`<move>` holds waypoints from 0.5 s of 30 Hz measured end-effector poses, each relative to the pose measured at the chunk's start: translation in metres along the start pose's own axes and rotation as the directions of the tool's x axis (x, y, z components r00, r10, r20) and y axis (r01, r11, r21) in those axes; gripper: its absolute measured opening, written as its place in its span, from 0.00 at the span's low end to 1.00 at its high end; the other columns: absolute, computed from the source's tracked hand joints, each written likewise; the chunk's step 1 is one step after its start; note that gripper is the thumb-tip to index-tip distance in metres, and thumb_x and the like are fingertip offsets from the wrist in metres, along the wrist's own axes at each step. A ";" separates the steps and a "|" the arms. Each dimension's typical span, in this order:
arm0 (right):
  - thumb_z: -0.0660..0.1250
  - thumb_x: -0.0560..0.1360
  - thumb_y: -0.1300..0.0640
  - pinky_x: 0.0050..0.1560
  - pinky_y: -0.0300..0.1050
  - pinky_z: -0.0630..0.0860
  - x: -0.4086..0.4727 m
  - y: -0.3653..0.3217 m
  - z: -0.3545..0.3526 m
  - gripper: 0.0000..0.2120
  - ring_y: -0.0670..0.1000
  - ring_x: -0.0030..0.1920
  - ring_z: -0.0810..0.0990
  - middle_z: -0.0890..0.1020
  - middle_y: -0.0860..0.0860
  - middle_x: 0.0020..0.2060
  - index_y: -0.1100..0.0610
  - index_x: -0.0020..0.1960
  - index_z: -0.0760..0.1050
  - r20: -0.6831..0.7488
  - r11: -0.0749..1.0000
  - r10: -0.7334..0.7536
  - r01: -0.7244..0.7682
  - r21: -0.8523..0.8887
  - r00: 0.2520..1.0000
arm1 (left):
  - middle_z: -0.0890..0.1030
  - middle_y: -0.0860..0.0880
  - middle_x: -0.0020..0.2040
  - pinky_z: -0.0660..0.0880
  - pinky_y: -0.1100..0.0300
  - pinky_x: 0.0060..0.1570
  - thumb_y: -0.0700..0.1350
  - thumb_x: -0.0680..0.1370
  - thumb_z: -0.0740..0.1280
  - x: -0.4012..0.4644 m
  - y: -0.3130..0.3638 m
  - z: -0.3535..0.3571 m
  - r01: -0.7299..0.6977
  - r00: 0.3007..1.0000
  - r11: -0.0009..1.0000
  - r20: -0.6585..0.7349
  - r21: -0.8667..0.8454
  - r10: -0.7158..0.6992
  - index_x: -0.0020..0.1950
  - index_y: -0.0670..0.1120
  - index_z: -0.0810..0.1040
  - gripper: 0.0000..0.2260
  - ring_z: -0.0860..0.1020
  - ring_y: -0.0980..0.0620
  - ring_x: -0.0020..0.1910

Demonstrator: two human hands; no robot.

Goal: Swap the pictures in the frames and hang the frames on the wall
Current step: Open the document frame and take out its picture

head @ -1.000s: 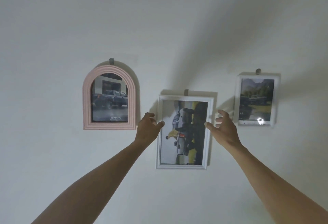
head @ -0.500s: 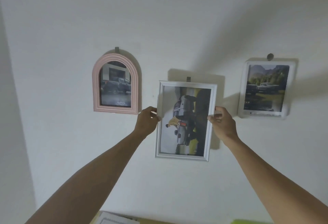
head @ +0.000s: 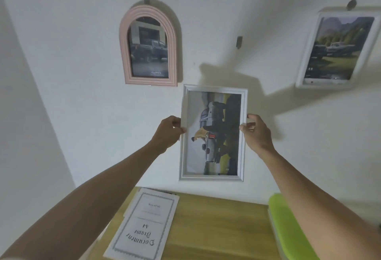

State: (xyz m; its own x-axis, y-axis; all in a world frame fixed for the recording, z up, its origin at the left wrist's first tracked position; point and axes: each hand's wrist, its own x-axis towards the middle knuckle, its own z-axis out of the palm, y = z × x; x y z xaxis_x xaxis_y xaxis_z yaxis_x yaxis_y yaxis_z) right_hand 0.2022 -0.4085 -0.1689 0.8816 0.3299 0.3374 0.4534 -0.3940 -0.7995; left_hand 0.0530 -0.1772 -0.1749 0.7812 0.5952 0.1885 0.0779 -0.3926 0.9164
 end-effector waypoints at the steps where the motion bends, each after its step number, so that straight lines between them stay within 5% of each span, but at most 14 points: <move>1: 0.65 0.80 0.57 0.52 0.39 0.68 -0.012 0.007 0.010 0.19 0.51 0.51 0.76 0.79 0.55 0.57 0.57 0.69 0.69 0.016 1.000 0.020 -0.020 -0.003 1.000 | 0.81 0.50 0.47 0.80 0.47 0.50 0.39 0.76 0.70 -0.008 -0.014 -0.001 0.025 1.000 1.000 0.012 -0.006 -0.025 0.56 0.42 0.78 0.09 0.79 0.47 0.44; 5: 0.65 0.80 0.57 0.52 0.40 0.70 -0.057 0.037 0.045 0.20 0.54 0.55 0.80 0.80 0.55 0.56 0.57 0.71 0.67 0.108 0.989 0.141 -0.136 -0.057 0.984 | 0.81 0.49 0.49 0.79 0.49 0.52 0.40 0.75 0.71 -0.038 -0.068 -0.006 0.118 0.990 0.993 0.070 0.014 -0.118 0.54 0.44 0.78 0.09 0.80 0.47 0.48; 10: 0.67 0.79 0.52 0.67 0.53 0.73 -0.097 0.042 0.083 0.28 0.57 0.66 0.76 0.74 0.57 0.69 0.53 0.75 0.61 0.233 0.963 0.233 -0.191 -0.190 0.944 | 0.81 0.52 0.48 0.77 0.56 0.49 0.44 0.74 0.72 -0.075 -0.112 -0.006 0.125 0.988 0.988 0.083 0.087 -0.132 0.52 0.49 0.78 0.08 0.81 0.51 0.47; 15: 0.64 0.78 0.41 0.52 0.42 0.76 -0.127 0.006 0.120 0.26 0.52 0.57 0.80 0.80 0.50 0.63 0.48 0.73 0.64 0.411 0.982 0.188 -0.164 -0.094 0.892 | 0.82 0.54 0.42 0.80 0.57 0.43 0.45 0.74 0.72 -0.112 -0.134 0.007 0.011 0.995 0.983 0.096 0.181 -0.029 0.50 0.48 0.78 0.07 0.81 0.56 0.36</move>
State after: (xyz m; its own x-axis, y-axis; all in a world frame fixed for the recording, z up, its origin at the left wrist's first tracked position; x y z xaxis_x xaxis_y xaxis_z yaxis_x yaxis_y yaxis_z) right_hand 0.0771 -0.3502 -0.2767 0.8179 0.5728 -0.0536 0.3131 -0.5214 -0.7938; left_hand -0.0408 -0.1964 -0.3211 0.8343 0.5364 0.1274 0.1974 -0.5065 0.8393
